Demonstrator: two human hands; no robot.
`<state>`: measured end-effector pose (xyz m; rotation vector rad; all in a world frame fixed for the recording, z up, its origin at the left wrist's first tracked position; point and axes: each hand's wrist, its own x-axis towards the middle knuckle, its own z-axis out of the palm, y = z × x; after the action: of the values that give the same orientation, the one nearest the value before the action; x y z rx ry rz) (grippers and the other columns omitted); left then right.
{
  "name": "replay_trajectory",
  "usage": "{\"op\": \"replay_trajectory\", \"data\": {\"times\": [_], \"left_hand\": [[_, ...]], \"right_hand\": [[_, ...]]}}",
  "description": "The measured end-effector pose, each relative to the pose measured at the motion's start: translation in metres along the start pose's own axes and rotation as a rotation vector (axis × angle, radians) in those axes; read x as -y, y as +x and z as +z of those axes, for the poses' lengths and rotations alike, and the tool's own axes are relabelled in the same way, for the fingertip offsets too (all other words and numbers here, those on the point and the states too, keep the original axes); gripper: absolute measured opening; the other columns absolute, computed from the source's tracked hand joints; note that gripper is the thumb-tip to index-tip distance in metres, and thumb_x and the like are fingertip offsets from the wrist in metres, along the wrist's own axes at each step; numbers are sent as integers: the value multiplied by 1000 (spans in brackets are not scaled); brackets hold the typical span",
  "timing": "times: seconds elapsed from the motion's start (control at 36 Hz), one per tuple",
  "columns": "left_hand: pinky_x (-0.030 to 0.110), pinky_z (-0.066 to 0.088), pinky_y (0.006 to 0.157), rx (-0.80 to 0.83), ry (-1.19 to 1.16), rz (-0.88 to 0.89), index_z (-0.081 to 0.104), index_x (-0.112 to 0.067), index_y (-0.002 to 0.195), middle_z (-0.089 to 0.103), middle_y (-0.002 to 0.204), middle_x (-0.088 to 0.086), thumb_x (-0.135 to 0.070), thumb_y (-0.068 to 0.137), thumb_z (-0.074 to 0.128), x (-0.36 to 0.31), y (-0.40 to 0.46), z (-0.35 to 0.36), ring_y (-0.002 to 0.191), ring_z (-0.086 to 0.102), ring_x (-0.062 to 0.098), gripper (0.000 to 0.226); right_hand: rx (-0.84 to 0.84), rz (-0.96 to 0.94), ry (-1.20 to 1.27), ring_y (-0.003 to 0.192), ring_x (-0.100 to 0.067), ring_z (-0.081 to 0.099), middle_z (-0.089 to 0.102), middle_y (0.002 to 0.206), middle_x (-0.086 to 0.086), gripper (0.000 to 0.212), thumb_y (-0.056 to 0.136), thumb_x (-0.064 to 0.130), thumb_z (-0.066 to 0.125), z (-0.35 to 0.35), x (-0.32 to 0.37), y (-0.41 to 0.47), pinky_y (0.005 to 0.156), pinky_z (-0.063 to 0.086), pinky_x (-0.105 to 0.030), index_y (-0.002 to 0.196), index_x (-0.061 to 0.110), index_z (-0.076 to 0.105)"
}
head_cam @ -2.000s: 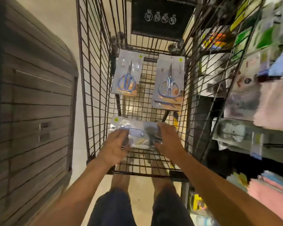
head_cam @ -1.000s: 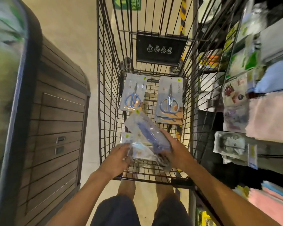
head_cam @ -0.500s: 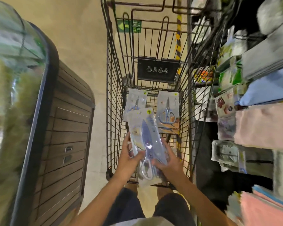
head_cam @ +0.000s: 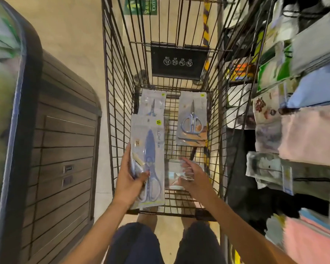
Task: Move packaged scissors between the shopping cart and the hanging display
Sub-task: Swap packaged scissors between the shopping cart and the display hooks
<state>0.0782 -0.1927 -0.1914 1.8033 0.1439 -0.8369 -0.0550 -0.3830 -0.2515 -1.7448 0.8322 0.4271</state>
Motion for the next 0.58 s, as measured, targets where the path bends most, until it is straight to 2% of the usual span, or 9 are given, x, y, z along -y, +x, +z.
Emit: {"op": "replay_trajectory", "data": {"times": [0.03, 0.08, 0.19, 0.22, 0.28, 0.36, 0.47, 0.53, 0.58], "left_hand": [[13, 55, 81, -11, 0, 0, 27, -37, 154, 45, 151, -7, 9, 85, 70, 4, 4, -1, 127, 53, 8, 94], [9, 54, 76, -14, 16, 11, 26, -38, 155, 47, 150, -7, 10, 86, 68, 15, 11, -3, 126, 55, 8, 94], [4, 46, 89, -33, 92, 51, 26, -36, 155, 45, 149, -16, 8, 87, 69, 29, 25, -3, 130, 48, -6, 92], [2, 44, 91, -41, 109, 53, 25, -34, 156, 44, 150, -18, 8, 86, 69, 33, 27, -2, 130, 46, -11, 92], [4, 43, 96, -31, 118, 46, 25, -34, 156, 42, 153, -17, 9, 86, 69, 39, 31, -2, 134, 45, -6, 93], [8, 42, 102, -16, 141, 39, 22, -35, 157, 39, 154, -19, 6, 86, 70, 47, 36, -2, 140, 41, 1, 95], [6, 42, 99, -6, 166, 36, 22, -35, 157, 41, 140, -37, 6, 86, 71, 54, 39, 2, 131, 43, -15, 95], [0, 40, 95, -12, 173, 27, 22, -36, 157, 40, 142, -35, 5, 86, 71, 57, 38, 4, 130, 41, -17, 95], [1, 42, 94, -15, 163, 16, 22, -40, 156, 41, 147, -27, 4, 86, 71, 60, 39, 4, 135, 42, -5, 96]], "right_hand": [[7, -4, -88, 119, -11, 57, 53, 135, 9, 73, 83, 25, 79, 3, -10, 9, 102, 51, -32, 147, 35, 44], [3, -26, -207, 123, -10, 50, 47, 139, 11, 82, 80, 30, 82, 12, -31, 25, 106, 47, -36, 149, 32, 40], [-103, -227, -276, 114, -24, 51, 49, 131, -3, 89, 64, 17, 94, 32, -69, 44, 94, 52, -47, 141, 15, 50], [-124, -250, -294, 115, -25, 50, 50, 129, -6, 90, 60, 15, 96, 37, -77, 48, 94, 52, -48, 139, 12, 52], [-128, -252, -353, 120, -22, 45, 55, 130, -12, 92, 57, 18, 98, 42, -89, 57, 100, 48, -49, 138, 7, 56], [-85, -187, -438, 131, -24, 43, 54, 140, -8, 96, 63, 28, 95, 46, -91, 61, 111, 40, -49, 147, 17, 48], [-95, -202, -469, 132, -27, 43, 54, 141, -5, 95, 65, 19, 92, 48, -91, 63, 113, 38, -43, 148, 20, 46], [-95, -242, -566, 130, -27, 46, 56, 137, -4, 96, 64, 18, 92, 49, -91, 63, 112, 40, -45, 148, 21, 45], [-43, -249, -651, 128, -26, 48, 56, 135, -1, 98, 67, 22, 90, 49, -96, 65, 111, 41, -44, 150, 27, 39]]}}
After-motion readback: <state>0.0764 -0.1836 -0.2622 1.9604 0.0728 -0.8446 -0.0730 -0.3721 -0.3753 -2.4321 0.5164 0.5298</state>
